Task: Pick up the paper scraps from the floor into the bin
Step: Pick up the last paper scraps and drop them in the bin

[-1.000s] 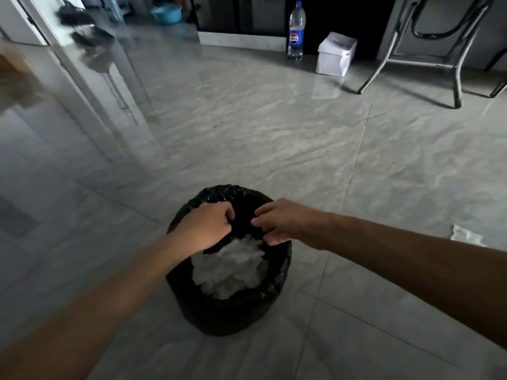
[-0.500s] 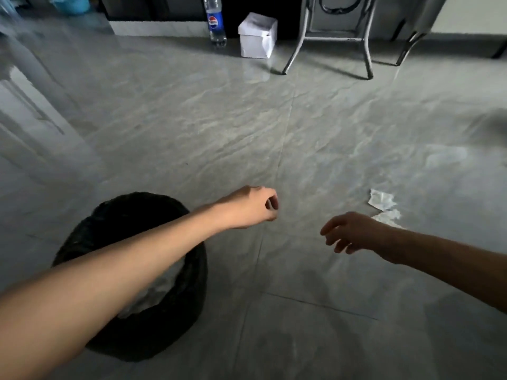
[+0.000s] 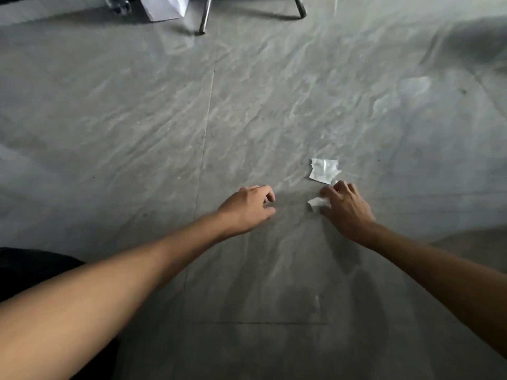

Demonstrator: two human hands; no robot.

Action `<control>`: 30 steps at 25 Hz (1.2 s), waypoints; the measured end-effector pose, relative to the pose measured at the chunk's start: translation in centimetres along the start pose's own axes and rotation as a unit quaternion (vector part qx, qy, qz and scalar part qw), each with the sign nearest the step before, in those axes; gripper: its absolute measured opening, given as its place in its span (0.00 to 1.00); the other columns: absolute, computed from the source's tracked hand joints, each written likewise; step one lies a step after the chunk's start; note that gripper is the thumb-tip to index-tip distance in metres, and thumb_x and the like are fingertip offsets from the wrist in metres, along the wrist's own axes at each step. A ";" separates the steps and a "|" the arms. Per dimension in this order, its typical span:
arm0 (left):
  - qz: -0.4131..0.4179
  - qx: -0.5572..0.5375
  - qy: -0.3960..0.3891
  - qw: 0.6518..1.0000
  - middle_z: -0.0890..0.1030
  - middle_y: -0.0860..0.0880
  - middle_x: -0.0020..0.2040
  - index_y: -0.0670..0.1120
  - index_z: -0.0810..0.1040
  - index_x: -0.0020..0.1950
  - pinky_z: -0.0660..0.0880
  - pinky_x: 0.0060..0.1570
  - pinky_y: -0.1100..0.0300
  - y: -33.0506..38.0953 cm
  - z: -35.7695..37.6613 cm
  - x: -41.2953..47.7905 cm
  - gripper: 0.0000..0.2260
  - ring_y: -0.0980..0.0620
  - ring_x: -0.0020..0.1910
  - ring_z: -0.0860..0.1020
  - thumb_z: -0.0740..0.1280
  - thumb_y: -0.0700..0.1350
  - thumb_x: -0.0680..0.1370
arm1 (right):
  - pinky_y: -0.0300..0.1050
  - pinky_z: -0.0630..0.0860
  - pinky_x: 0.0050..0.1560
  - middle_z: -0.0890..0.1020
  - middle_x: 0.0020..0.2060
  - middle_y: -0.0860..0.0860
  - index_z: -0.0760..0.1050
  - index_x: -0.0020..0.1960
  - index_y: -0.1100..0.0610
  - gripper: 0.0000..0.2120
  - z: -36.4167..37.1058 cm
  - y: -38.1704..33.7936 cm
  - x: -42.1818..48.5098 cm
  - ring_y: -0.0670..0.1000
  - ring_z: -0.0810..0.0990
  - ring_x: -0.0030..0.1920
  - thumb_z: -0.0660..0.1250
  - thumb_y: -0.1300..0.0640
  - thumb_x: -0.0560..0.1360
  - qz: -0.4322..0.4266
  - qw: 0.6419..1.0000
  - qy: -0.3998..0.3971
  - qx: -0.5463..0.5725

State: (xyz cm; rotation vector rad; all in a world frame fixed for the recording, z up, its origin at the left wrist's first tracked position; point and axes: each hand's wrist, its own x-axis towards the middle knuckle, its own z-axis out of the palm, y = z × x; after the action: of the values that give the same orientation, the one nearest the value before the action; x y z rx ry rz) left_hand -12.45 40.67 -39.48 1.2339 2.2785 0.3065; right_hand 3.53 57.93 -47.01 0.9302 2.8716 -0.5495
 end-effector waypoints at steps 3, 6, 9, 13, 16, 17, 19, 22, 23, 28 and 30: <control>-0.009 -0.012 0.030 0.999 0.78 0.44 0.57 0.46 0.76 0.57 0.71 0.54 0.56 1.5 2.3 4.7 0.12 0.44 0.56 0.76 0.66 0.48 0.75 | 0.51 0.74 0.38 0.79 0.42 0.57 0.77 0.45 0.58 0.07 0.3 1.6 -0.2 0.62 0.79 0.45 0.66 0.64 0.68 -0.006 0.993 0.023 0.114; 0.017 0.007 0.079 0.997 0.76 0.44 0.62 0.47 0.74 0.61 0.71 0.58 0.53 3.5 3.7 9.4 0.15 0.42 0.60 0.74 0.65 0.47 0.75 | 0.49 0.68 0.35 0.79 0.34 0.60 0.73 0.35 0.58 0.04 -1.0 2.9 0.0 0.64 0.77 0.39 0.66 0.63 0.68 0.078 0.974 0.119 0.179; 0.043 0.060 0.093 0.993 0.74 0.44 0.63 0.49 0.71 0.67 0.69 0.62 0.51 4.2 4.5 12.4 0.20 0.41 0.61 0.72 0.65 0.47 0.75 | 0.51 0.68 0.34 0.75 0.31 0.61 0.72 0.34 0.58 0.06 -2.5 1.8 -0.4 0.62 0.73 0.35 0.65 0.61 0.69 0.119 0.957 0.137 0.224; 0.030 0.102 0.076 0.991 0.76 0.41 0.58 0.44 0.74 0.59 0.73 0.54 0.50 8.0 7.1 14.6 0.14 0.39 0.57 0.74 0.65 0.46 0.75 | 0.53 0.72 0.37 0.78 0.32 0.56 0.74 0.37 0.59 0.03 -3.1 5.5 -2.4 0.58 0.75 0.35 0.64 0.62 0.69 0.149 0.942 0.125 0.274; 0.012 0.069 0.082 0.994 0.81 0.38 0.52 0.42 0.77 0.49 0.73 0.43 0.53 7.6 7.5 13.6 0.07 0.37 0.50 0.78 0.61 0.42 0.75 | 0.42 0.70 0.32 0.79 0.33 0.50 0.74 0.41 0.56 0.04 -2.9 5.5 -2.8 0.53 0.76 0.35 0.65 0.63 0.68 0.151 0.935 0.118 0.297; 0.002 0.048 0.074 0.996 0.82 0.38 0.50 0.43 0.78 0.47 0.73 0.43 0.53 7.6 7.5 12.7 0.06 0.38 0.49 0.79 0.62 0.42 0.75 | 0.37 0.67 0.28 0.78 0.32 0.49 0.72 0.40 0.54 0.05 -2.8 5.3 -2.9 0.52 0.75 0.33 0.66 0.63 0.68 0.158 0.932 0.111 0.306; -0.023 -0.028 0.060 0.998 0.83 0.42 0.46 0.45 0.79 0.43 0.73 0.42 0.55 7.2 6.0 10.2 0.04 0.41 0.47 0.80 0.66 0.44 0.73 | 0.36 0.66 0.27 0.78 0.32 0.48 0.73 0.40 0.53 0.06 -2.5 3.9 -3.2 0.50 0.75 0.33 0.67 0.62 0.67 0.146 0.936 0.087 0.309; -0.037 -0.153 0.056 0.986 0.85 0.44 0.42 0.44 0.80 0.40 0.77 0.42 0.55 5.9 3.1 5.7 0.03 0.47 0.40 0.81 0.69 0.43 0.71 | 0.32 0.66 0.29 0.77 0.27 0.45 0.75 0.35 0.52 0.06 -2.9 0.4 -3.2 0.46 0.74 0.31 0.69 0.62 0.66 0.101 0.943 0.064 0.310; -0.042 -0.195 0.052 0.979 0.85 0.43 0.41 0.42 0.81 0.41 0.79 0.42 0.54 5.3 2.1 3.9 0.03 0.48 0.38 0.81 0.69 0.42 0.72 | 0.30 0.66 0.28 0.77 0.25 0.45 0.76 0.33 0.52 0.06 -3.2 -1.3 -3.3 0.43 0.74 0.28 0.70 0.61 0.65 0.088 0.941 0.058 0.323; -0.026 -0.316 0.066 0.946 0.85 0.40 0.42 0.41 0.83 0.45 0.79 0.41 0.60 2.5 -3.9 -5.4 0.05 0.52 0.38 0.82 0.68 0.39 0.73 | 0.38 0.75 0.30 0.83 0.28 0.50 0.81 0.38 0.54 0.01 -6.8 -10.8 -4.7 0.43 0.79 0.27 0.72 0.57 0.67 0.027 0.917 0.013 0.397; -0.023 -0.339 0.077 0.937 0.85 0.41 0.42 0.42 0.83 0.44 0.80 0.44 0.59 1.7 -6.4 -8.8 0.05 0.53 0.39 0.82 0.70 0.41 0.71 | 0.42 0.77 0.31 0.84 0.30 0.51 0.80 0.38 0.56 0.03 -8.8 -14.1 -5.4 0.46 0.82 0.29 0.72 0.57 0.67 0.003 0.912 -0.004 0.409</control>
State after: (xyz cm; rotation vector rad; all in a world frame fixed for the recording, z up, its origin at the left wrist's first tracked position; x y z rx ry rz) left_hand -10.83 34.66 -30.39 0.8083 2.0357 1.0968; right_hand 0.13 47.47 -33.39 0.9770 2.5907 -1.8202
